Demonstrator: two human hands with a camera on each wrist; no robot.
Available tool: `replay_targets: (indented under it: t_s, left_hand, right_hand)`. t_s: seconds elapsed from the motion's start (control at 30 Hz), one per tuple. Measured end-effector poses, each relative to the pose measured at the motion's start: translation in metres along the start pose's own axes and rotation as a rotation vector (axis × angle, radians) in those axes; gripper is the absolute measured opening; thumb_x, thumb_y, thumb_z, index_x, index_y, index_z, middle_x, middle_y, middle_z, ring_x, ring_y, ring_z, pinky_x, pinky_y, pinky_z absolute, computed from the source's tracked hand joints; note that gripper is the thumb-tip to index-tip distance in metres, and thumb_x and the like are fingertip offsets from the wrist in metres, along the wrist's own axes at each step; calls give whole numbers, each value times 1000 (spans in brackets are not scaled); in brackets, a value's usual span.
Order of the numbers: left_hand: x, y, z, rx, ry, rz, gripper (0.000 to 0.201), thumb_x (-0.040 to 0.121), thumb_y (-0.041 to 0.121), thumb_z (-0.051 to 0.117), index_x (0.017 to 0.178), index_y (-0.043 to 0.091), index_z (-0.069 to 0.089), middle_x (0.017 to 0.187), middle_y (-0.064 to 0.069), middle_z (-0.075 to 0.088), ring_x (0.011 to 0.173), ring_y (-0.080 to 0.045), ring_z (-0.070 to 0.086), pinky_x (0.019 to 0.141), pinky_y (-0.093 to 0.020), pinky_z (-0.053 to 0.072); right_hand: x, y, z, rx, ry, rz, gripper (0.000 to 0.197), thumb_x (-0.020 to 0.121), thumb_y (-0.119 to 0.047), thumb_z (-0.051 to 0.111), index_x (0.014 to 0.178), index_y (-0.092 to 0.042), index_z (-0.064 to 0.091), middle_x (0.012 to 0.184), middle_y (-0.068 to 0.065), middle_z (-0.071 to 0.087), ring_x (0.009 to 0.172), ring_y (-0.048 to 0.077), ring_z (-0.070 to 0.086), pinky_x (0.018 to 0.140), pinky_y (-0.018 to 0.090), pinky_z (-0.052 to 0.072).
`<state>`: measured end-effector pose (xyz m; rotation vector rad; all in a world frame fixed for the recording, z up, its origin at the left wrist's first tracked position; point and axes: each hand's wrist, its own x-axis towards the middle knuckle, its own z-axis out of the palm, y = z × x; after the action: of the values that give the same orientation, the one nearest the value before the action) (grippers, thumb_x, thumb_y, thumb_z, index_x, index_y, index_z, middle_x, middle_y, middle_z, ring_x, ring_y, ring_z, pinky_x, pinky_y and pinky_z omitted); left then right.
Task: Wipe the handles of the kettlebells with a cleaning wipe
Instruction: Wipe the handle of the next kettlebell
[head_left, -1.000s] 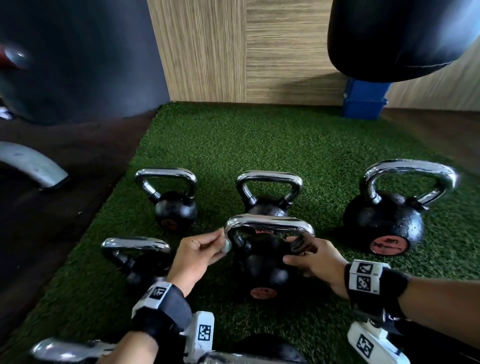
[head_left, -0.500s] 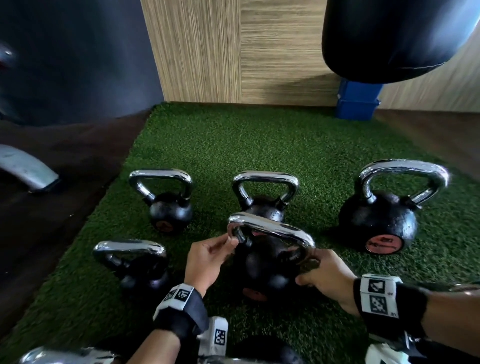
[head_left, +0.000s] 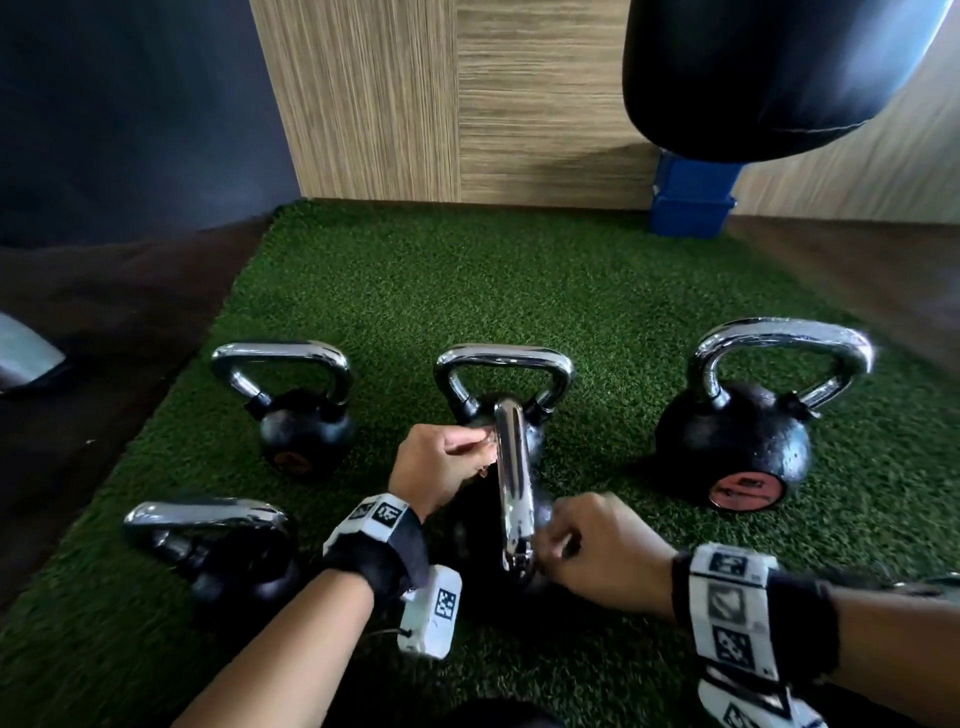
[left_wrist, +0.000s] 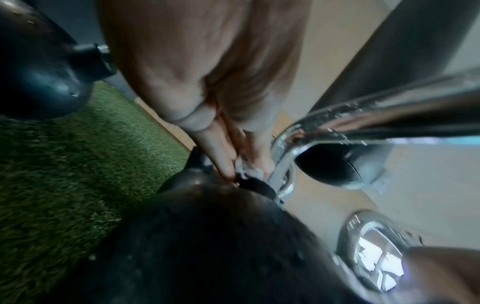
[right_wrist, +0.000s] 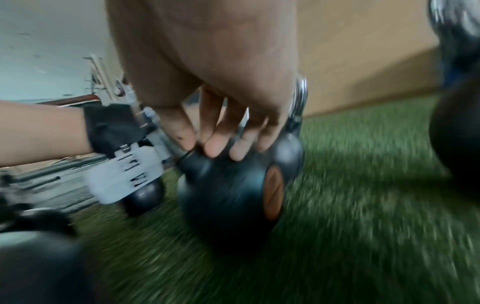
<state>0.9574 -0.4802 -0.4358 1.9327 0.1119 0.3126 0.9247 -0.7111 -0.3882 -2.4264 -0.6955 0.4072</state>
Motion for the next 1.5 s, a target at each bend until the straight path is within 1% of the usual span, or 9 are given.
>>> replay_targets:
  t_s: [0.13,0.3,0.4,0.5,0.63,0.97,1.17,1.37,1.5]
  left_hand:
    - [-10,-9,3,-267,-14,-78,25,85,20,81,86,45,81,94,9,80,92,-4,73,95,-33,58]
    - [-11,-10,6,-135,15,4,27,79,18,87,98,35,77,95,21,77,95,6,72,86,-9,51]
    - [2,6,0,-211,-1,14,27,75,24,86,102,26,81,98,9,80,98,-8,75,93,-29,58]
    - [10,19,-3,-260,12,52,26,68,47,82,94,42,81,99,9,80,100,-10,75,88,-25,58]
    - [8,18,1,-306,15,5,20,74,31,86,94,34,83,103,1,80,105,-16,74,97,-34,57]
    - [-11,49,-25,-550,-143,-109,50,57,33,92,104,16,82,106,-14,78,94,-20,76,81,-27,61]
    - [-18,65,-31,-424,-154,-183,49,56,30,91,101,13,81,100,-12,79,92,-23,77,82,-32,61]
    - [-41,74,-45,-336,-411,-320,47,62,27,91,98,0,78,86,-10,78,71,-9,72,64,-22,59]
    - [-52,79,-45,-268,-357,-240,42,60,31,93,92,6,81,91,-14,79,82,-20,77,67,-27,62]
  right_hand:
    - [29,-1,-5,102,146,7,15,76,-38,80,87,-40,70,97,-9,64,90,5,61,80,18,45]
    - [52,7,19,177,-108,88,94,81,-42,80,155,-28,24,146,0,49,130,16,50,107,23,38]
    - [57,15,23,178,-166,163,93,82,-49,77,156,-31,24,150,-2,46,127,13,48,105,23,37]
    - [59,18,22,198,-162,155,89,80,-50,79,153,-31,31,144,-5,51,115,7,49,97,19,38]
    - [60,19,22,192,-151,123,89,81,-49,79,153,-27,31,146,-3,50,128,14,51,110,31,41]
    - [62,21,23,179,-164,102,92,83,-51,76,156,-28,26,154,-1,42,139,16,43,117,37,35]
    - [65,22,24,185,-170,98,92,83,-49,76,156,-27,25,153,-2,41,137,15,44,113,29,36]
    - [67,23,27,248,-173,94,88,79,-43,82,151,-22,36,144,1,53,132,19,51,112,44,42]
    - [68,22,25,219,-185,82,93,79,-47,80,154,-24,31,150,-1,47,136,17,46,113,43,41]
